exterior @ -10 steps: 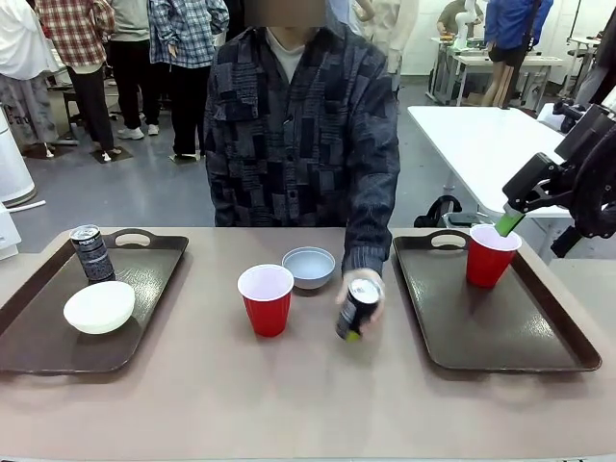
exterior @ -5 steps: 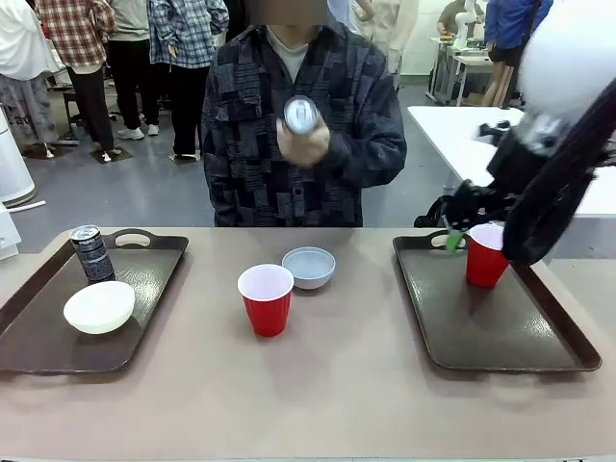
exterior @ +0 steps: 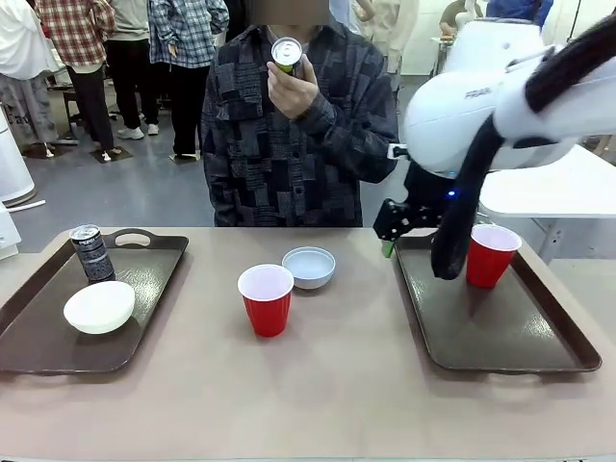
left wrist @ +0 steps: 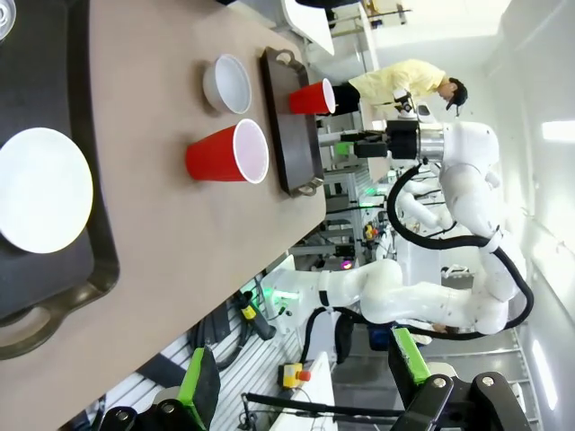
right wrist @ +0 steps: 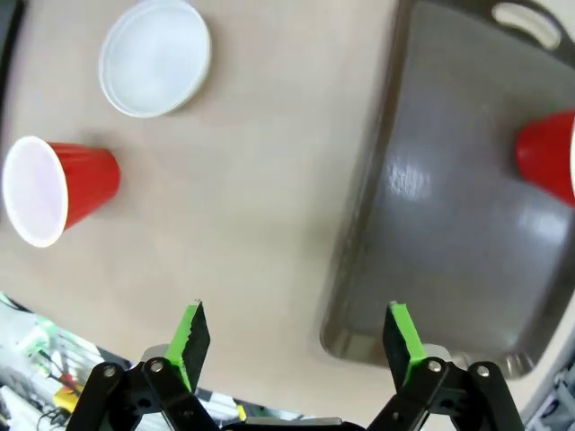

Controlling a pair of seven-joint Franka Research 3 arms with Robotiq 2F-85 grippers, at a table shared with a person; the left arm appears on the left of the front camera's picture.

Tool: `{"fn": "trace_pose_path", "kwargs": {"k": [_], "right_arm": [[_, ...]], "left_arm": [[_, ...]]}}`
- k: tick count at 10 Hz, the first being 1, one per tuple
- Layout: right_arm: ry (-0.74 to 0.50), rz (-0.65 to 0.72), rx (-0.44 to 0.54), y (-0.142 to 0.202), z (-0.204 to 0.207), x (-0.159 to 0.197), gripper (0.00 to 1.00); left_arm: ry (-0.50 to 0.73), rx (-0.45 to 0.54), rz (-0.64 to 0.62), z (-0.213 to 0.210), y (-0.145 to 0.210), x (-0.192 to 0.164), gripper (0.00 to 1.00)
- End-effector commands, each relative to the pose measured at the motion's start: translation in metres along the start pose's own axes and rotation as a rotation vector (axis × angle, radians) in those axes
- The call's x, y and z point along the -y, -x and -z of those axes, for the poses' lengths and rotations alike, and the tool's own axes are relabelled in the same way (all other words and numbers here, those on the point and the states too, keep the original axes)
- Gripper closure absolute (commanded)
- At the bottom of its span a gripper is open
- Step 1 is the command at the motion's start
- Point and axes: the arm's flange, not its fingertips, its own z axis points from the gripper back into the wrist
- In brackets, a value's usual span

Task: Prepare tableware on both trays.
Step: Pick up a Picnic Bowl from the table and place it on a Handle tray.

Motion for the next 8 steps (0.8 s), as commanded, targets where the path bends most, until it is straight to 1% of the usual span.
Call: {"fn": "trace_pose_path", "kwargs": {"k": [1, 3, 6, 7, 8], "right_arm": [[0.031, -0.031, 0.002, -0.029, 0.005, -0.018, 0.00], [0.021, -0.024, -0.017, -0.043, 0.011, -0.026, 0.00], [-0.007, -0.011, -0.017, -0.042, 0.009, -0.017, 0.00], [-0.031, -0.012, -0.021, -0.036, 0.007, -0.012, 0.00], [-0.035, 0.002, -0.029, -0.018, 0.000, -0.006, 0.00]], "left_arm": [[0.022, 0.008, 0.002, -0.001, 0.000, 0.002, 0.00], [0.022, 0.008, 0.002, -0.001, 0.000, 0.002, 0.00], [0.022, 0.008, 0.002, -0.001, 0.000, 0.002, 0.00], [0.022, 0.008, 0.002, -0.001, 0.000, 0.002, 0.00], [0.022, 0.008, 0.002, -0.001, 0.000, 0.002, 0.00]]}}
